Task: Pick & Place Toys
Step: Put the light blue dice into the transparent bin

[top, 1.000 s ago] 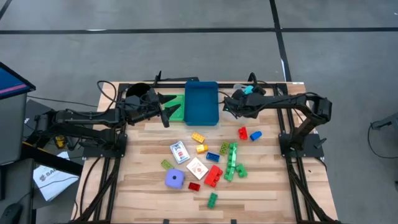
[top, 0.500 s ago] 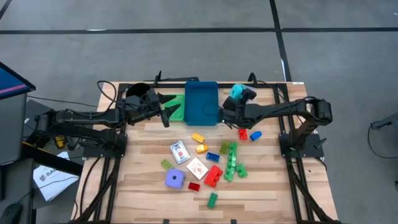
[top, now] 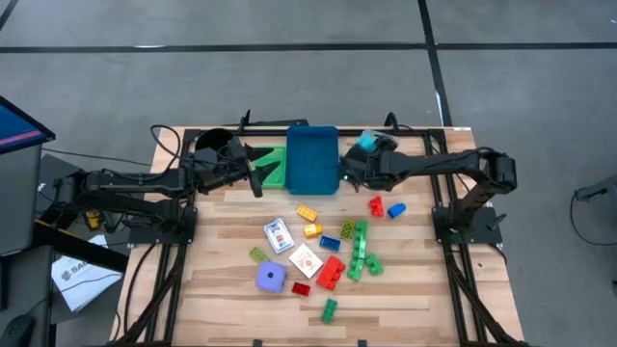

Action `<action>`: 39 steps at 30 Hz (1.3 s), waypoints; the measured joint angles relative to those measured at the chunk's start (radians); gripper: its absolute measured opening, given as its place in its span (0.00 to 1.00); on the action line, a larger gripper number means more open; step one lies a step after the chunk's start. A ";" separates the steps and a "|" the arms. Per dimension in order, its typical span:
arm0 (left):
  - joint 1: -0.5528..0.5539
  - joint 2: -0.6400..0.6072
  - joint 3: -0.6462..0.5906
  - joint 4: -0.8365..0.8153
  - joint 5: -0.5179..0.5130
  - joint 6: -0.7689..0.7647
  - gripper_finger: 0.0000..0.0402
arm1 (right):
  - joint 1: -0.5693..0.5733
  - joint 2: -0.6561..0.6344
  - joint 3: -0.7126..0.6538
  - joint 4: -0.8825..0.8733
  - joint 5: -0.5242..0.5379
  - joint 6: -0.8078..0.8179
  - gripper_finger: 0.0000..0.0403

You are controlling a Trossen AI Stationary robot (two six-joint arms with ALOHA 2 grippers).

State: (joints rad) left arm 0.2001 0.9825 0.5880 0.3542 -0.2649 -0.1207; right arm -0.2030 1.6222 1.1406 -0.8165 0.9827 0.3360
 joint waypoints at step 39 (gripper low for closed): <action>0.000 0.000 0.000 0.002 0.019 0.000 0.56 | 0.125 -0.008 -0.082 -0.128 0.321 1.003 0.96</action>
State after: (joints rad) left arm 0.2001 0.9825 0.5880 0.3558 -0.2455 -0.1211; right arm -0.0776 1.6138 1.0582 -0.9449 1.3032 1.3389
